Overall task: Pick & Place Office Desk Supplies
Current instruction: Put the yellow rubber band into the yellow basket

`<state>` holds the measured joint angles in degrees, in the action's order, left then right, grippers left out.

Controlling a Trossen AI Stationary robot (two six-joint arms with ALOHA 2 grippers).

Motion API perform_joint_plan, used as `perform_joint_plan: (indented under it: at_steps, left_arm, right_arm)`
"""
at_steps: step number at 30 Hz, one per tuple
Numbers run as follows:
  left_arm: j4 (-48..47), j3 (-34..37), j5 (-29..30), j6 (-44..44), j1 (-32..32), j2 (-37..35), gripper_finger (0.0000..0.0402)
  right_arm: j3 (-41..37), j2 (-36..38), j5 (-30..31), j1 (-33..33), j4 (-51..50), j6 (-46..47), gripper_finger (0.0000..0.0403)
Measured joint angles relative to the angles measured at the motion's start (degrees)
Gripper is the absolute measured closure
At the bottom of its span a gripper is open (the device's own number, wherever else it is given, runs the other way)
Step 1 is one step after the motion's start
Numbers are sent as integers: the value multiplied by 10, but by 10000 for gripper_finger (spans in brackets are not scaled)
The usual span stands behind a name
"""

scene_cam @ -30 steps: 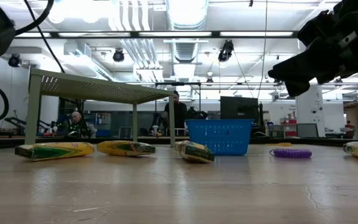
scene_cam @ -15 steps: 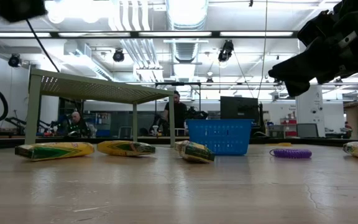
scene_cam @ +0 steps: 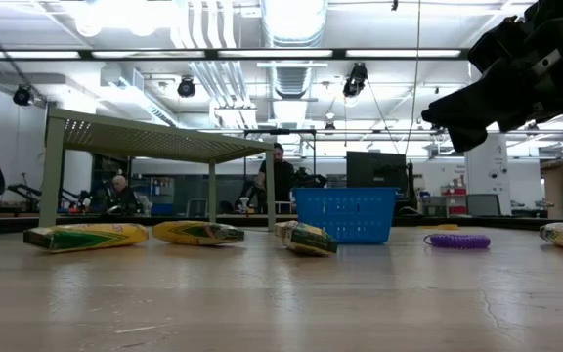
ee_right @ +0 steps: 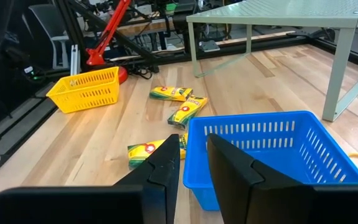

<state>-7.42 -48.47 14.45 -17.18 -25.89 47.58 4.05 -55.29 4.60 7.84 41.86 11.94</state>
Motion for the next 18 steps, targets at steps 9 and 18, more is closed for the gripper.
perform_joint_plan:
  at_steps: [9, 18]
  left_arm:
    - [-72, 0, -26, 52, 37, -99, 248]
    - [-13, 85, -27, 57, 38, -153, 248]
  right_arm:
    - [0, 0, 0, 0, 0, 0, 335]
    - [0, 0, 0, 0, 0, 0, 323]
